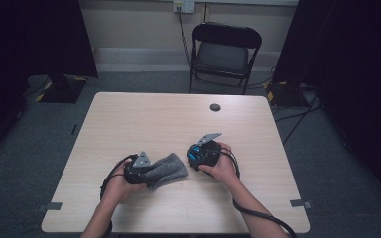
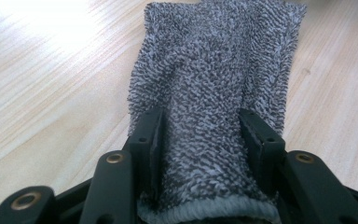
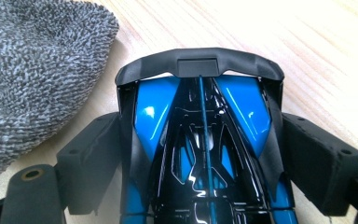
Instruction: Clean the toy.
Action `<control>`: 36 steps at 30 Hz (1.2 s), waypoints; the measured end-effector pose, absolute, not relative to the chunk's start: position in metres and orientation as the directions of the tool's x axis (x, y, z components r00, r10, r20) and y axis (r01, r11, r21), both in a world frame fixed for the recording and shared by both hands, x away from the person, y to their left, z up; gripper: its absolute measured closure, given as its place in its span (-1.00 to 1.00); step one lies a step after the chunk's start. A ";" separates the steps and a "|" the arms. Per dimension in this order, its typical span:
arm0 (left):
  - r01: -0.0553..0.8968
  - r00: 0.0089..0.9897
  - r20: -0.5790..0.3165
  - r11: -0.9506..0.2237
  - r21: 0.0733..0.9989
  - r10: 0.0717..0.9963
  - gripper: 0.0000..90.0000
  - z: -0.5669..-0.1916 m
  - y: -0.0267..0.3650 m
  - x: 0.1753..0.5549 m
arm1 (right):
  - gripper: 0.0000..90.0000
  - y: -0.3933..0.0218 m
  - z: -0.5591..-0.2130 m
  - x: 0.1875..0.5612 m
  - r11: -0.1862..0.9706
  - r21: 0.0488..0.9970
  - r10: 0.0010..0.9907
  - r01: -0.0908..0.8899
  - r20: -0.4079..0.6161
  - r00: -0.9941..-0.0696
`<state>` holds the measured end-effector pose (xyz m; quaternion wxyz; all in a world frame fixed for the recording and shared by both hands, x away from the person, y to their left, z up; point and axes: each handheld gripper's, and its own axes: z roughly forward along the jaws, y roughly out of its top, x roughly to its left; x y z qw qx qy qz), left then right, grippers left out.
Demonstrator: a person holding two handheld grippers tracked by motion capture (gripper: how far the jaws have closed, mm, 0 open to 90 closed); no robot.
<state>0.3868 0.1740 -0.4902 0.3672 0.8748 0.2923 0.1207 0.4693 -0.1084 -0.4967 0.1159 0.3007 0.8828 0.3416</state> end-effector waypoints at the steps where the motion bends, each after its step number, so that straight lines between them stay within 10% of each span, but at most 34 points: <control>1: 0.424 0.799 -0.001 -0.562 0.710 0.601 0.22 -0.490 0.174 0.387 | -0.63 -0.109 -0.497 0.469 0.583 0.676 0.612 0.451 0.001 -0.791; 36: 0.562 0.699 -0.080 -0.477 0.676 0.711 0.65 -0.480 0.168 0.385 | -0.43 -0.130 -0.484 0.454 0.535 0.700 0.647 0.473 0.020 -0.762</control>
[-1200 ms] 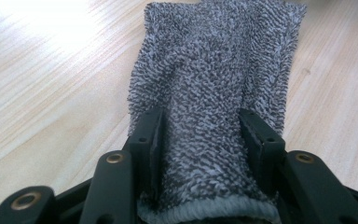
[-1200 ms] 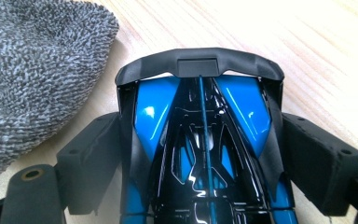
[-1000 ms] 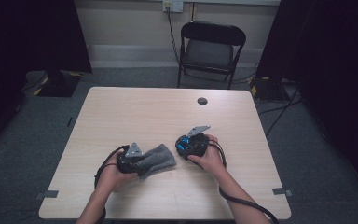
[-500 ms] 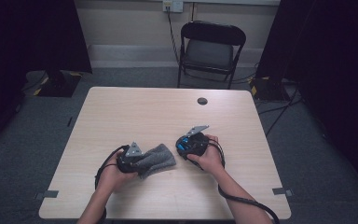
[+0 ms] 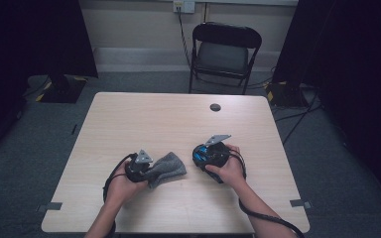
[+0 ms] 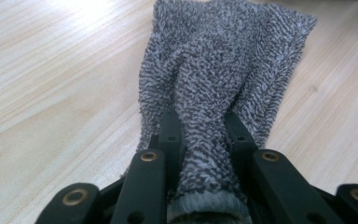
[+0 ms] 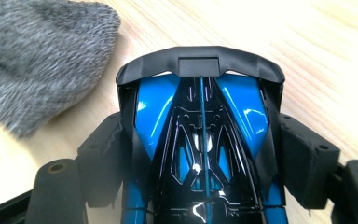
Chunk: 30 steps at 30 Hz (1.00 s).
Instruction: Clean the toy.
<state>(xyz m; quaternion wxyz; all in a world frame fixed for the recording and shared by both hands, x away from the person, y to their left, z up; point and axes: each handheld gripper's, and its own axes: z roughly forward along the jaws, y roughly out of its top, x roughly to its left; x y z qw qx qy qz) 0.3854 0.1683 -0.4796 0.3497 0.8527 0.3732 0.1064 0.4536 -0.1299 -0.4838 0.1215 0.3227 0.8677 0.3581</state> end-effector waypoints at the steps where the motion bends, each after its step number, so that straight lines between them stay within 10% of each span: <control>1: 0.577 0.685 -0.097 -0.456 0.678 0.722 0.66 -0.477 0.169 0.386 | -0.43 -0.132 -0.482 0.452 0.535 0.702 0.646 0.470 0.019 -0.763; 17: 0.546 0.583 -0.046 -0.349 0.762 0.812 0.66 -0.439 0.133 0.425 | -0.43 -0.148 -0.453 0.426 0.455 0.786 0.598 0.418 0.077 -0.797; 30: 0.503 0.715 -0.073 -0.437 0.746 0.696 0.66 -0.436 0.059 0.427 | -0.43 -0.152 -0.453 0.418 0.437 0.795 0.627 0.420 0.066 -0.776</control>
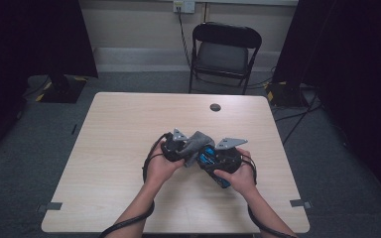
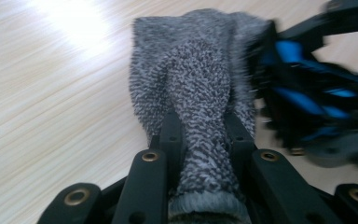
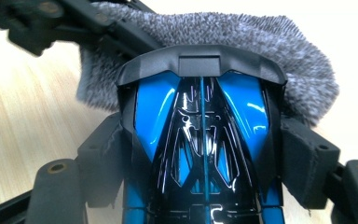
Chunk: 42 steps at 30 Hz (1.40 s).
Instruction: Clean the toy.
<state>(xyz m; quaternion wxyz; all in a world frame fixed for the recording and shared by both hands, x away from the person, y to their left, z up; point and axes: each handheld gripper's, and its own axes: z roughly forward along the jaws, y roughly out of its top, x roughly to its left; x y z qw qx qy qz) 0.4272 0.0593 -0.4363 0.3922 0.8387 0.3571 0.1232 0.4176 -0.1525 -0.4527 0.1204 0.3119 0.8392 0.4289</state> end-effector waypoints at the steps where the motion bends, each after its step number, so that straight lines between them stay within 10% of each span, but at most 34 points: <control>1: 0.500 0.714 -0.076 -0.431 0.751 0.696 0.66 -0.436 0.057 0.426 | -0.43 -0.154 -0.453 0.418 0.437 0.794 0.633 0.422 0.062 -0.772; 42: 0.445 0.811 -0.171 -0.399 0.802 0.560 0.67 -0.428 0.088 0.403 | -0.43 -0.186 -0.454 0.431 0.372 0.800 0.709 0.470 0.082 -0.700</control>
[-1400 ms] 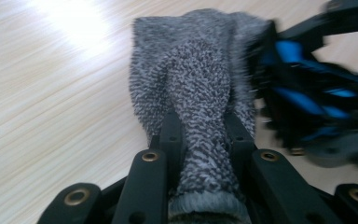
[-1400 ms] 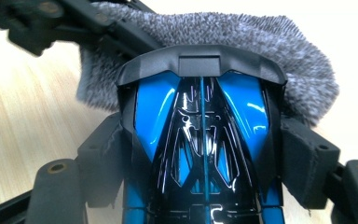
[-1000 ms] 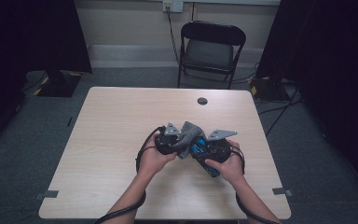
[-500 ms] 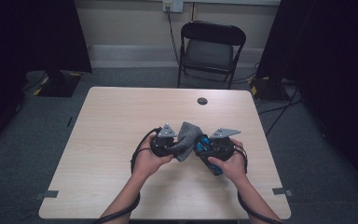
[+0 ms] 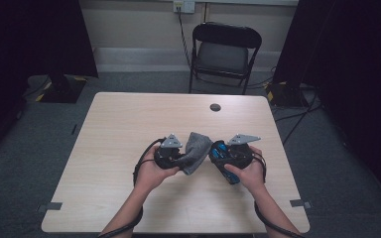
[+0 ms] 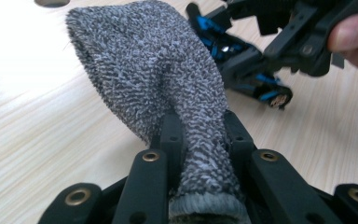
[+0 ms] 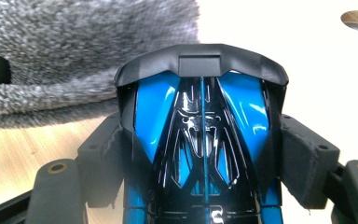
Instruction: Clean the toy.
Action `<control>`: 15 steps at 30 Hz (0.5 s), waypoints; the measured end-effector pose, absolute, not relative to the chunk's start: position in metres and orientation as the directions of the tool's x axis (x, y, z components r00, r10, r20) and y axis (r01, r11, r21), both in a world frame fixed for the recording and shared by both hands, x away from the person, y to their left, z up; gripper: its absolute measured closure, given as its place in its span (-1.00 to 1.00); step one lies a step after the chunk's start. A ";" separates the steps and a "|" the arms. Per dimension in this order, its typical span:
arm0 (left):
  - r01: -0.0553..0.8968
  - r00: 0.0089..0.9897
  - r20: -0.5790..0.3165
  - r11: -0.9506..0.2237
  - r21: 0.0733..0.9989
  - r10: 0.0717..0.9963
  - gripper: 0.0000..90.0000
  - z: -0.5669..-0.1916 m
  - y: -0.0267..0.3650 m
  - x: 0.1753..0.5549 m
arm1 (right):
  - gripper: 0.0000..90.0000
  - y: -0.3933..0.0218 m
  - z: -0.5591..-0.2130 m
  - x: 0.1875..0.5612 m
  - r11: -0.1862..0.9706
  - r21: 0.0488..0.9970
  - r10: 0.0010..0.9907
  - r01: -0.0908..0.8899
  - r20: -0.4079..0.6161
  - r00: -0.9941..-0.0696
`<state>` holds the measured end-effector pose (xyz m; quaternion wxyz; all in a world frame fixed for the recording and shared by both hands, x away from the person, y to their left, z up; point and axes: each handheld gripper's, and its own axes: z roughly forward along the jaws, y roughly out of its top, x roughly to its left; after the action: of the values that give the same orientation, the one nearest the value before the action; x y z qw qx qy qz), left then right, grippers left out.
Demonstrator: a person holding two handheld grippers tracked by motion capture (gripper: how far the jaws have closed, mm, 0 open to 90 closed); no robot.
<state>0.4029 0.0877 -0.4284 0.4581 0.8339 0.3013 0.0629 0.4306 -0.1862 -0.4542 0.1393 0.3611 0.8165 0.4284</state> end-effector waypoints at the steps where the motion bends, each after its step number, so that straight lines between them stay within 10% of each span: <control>1: 0.450 0.807 -0.177 -0.394 0.801 0.563 0.67 -0.429 0.091 0.402 | -0.43 -0.187 -0.454 0.431 0.365 0.802 0.715 0.473 0.084 -0.695; 15: 0.496 0.703 -0.160 -0.316 0.809 0.693 0.66 -0.421 0.123 0.415 | -0.43 -0.190 -0.445 0.428 0.358 0.815 0.699 0.456 0.090 -0.709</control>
<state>0.4147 0.1226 -0.4211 0.4530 0.8040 0.3695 0.1088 0.4275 -0.1896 -0.4450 0.1377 0.3557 0.8123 0.4412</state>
